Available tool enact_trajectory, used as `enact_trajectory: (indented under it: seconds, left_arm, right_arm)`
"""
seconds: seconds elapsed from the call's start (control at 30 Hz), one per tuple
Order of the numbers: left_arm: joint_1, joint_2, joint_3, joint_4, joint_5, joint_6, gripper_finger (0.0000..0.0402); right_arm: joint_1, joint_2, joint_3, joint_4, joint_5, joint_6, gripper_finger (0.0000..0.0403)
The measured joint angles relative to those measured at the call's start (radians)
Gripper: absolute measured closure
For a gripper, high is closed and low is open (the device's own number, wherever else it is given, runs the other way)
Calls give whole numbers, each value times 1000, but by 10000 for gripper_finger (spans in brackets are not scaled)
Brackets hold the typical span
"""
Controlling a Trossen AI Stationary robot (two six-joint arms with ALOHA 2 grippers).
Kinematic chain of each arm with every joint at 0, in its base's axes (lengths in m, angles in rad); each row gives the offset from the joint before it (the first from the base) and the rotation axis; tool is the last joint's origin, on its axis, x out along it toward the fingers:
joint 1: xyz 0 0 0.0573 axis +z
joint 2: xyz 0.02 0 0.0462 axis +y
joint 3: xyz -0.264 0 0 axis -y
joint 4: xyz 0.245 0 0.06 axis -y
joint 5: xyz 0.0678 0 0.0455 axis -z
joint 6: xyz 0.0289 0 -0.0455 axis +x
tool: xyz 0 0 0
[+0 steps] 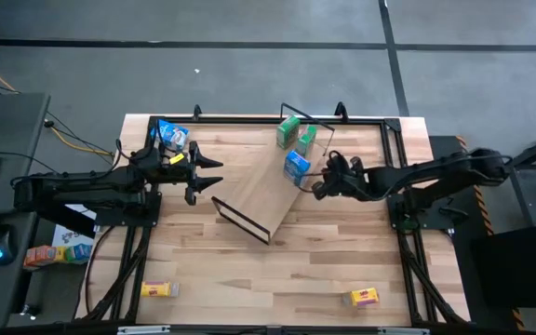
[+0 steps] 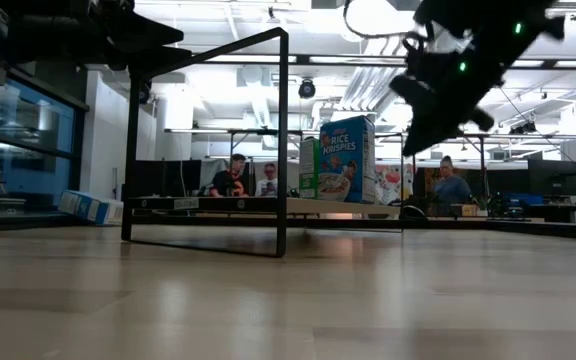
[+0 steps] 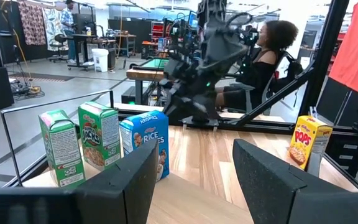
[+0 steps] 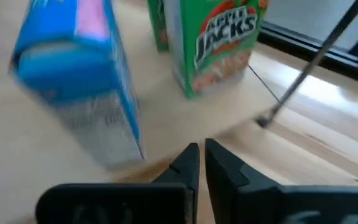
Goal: Stack cereal on shelf
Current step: Put the bottom blue cereal box on the shelf
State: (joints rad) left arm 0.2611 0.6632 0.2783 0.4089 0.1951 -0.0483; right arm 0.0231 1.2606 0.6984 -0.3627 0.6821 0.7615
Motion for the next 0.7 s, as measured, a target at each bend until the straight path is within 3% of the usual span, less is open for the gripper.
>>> enact_trajectory:
  seconds: [0.1, 0.23, 0.43, 0.7]
  left_arm:
    - [0, 0, 0, 0, 0, 0, 204]
    - [0, 0, 0, 1, 0, 0, 204]
    - [0, 0, 0, 1, 0, 0, 204]
    - [0, 0, 0, 7, 0, 0, 204]
  right_arm:
    - [-30, 0, -90, 238, -9, -28, 382]
    - [-58, 0, -178, 477, -40, -82, 400]
    - [-79, 20, -197, 553, -40, -84, 402]
    - [-78, 138, -197, 671, -81, -86, 402]
